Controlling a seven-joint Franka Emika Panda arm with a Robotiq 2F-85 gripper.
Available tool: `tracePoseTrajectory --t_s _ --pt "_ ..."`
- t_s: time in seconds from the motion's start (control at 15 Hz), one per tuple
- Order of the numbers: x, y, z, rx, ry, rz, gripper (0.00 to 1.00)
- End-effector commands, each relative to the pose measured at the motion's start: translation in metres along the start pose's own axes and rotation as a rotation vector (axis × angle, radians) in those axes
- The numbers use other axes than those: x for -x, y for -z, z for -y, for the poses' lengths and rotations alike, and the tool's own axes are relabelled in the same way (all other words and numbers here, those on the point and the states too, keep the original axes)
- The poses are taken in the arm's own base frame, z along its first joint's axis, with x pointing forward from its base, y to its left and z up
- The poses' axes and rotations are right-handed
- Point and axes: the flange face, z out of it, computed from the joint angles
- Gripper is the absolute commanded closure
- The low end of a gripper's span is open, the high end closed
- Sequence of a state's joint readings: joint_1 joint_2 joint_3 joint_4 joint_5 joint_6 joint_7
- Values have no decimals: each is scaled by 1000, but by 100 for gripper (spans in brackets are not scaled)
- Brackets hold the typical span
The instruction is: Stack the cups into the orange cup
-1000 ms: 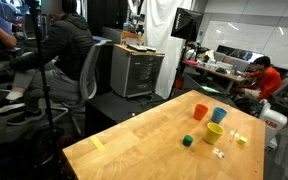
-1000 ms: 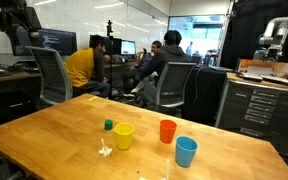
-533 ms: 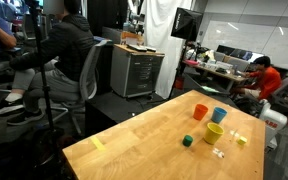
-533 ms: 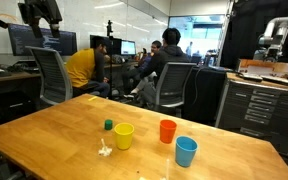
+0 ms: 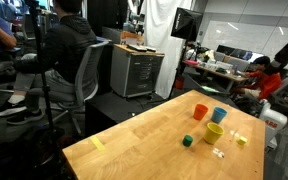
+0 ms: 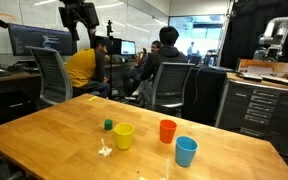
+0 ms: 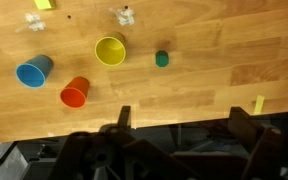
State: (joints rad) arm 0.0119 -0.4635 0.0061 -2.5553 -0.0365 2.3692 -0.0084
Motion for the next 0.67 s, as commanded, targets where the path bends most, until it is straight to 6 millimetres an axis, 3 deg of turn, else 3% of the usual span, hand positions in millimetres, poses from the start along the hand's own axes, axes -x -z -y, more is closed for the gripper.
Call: tracePoseTrajectory --t_s 0.0,0.27,0.6 --pt "-23 -16 -45 -7 -39 -42 0" --pt "-29 -49 -77 -19 -77 -47 0" --pt "-30 -87 -99 -21 -94 -68 0"
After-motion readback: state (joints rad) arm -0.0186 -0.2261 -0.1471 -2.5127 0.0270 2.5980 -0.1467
